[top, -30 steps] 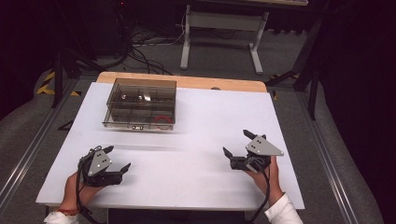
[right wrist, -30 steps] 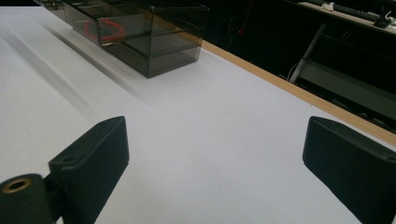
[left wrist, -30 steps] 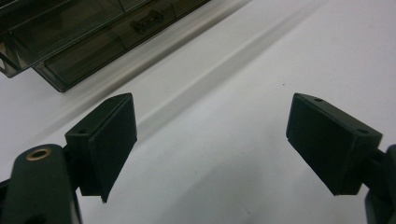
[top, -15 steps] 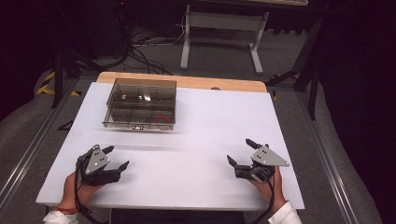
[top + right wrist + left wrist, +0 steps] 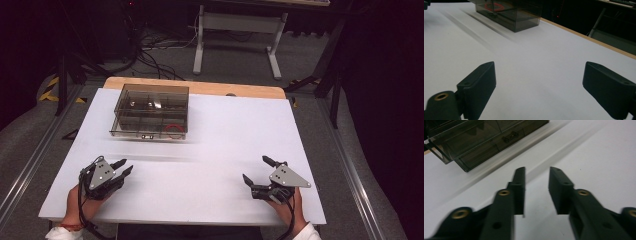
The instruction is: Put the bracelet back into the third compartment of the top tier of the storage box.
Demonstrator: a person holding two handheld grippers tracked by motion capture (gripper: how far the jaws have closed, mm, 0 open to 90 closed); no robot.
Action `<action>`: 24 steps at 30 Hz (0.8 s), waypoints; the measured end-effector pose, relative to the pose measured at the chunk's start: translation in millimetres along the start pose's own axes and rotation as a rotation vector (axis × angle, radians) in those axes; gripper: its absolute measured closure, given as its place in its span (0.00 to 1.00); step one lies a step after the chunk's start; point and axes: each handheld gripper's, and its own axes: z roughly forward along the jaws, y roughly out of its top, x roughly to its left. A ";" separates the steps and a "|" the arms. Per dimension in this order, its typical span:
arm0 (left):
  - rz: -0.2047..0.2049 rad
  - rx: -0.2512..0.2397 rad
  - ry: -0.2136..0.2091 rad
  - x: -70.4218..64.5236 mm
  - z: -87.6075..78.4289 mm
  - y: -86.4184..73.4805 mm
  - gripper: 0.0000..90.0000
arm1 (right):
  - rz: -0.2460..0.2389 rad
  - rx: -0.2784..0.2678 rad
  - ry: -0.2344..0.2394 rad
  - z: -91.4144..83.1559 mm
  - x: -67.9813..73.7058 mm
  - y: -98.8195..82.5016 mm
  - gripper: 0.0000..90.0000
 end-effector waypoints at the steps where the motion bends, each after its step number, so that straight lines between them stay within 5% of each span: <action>1: 0.000 0.001 0.001 0.1 -0.2 0.0 0.86 | -0.002 0.000 0.004 0.9 1.1 0.2 0.14; 6: -0.018 -0.010 0.016 1.3 -1.4 -1.8 0.99 | -0.013 0.014 0.018 4.8 4.1 0.3 0.14; 24: -0.029 -0.009 0.045 3.5 -1.8 -2.7 1.00 | -0.031 0.010 0.017 5.0 3.6 1.9 0.14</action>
